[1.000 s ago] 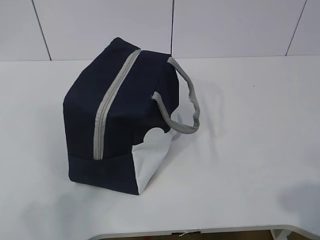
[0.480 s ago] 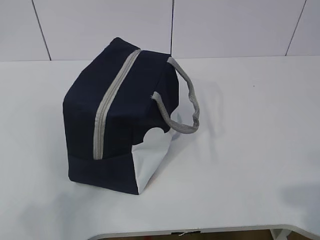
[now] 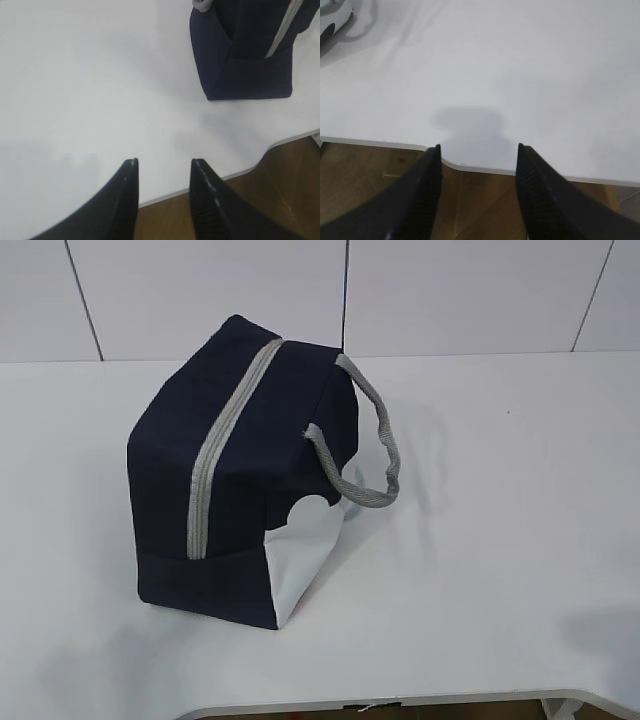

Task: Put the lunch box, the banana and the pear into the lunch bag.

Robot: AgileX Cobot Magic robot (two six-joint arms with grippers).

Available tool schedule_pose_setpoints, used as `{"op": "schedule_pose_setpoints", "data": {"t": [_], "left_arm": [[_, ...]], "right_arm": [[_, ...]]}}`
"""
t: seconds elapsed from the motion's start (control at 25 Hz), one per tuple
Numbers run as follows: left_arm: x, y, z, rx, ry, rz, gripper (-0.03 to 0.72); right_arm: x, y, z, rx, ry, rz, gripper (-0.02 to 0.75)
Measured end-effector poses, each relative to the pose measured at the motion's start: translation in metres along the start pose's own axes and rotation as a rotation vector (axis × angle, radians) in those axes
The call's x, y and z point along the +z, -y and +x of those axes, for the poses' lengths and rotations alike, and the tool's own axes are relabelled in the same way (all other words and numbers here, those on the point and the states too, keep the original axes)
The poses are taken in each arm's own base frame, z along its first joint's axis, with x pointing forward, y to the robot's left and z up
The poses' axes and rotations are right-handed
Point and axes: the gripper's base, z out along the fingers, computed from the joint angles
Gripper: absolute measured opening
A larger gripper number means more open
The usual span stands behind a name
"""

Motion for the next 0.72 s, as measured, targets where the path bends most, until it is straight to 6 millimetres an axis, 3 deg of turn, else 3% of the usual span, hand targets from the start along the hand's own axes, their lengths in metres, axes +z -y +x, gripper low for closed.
{"op": "schedule_pose_setpoints", "data": {"t": [0.72], "left_arm": [[0.0008,0.0002,-0.0005,-0.023,0.0,-0.041,0.242]], "right_arm": [[0.0,0.0,0.0,0.0,0.0,0.0,0.408]]}}
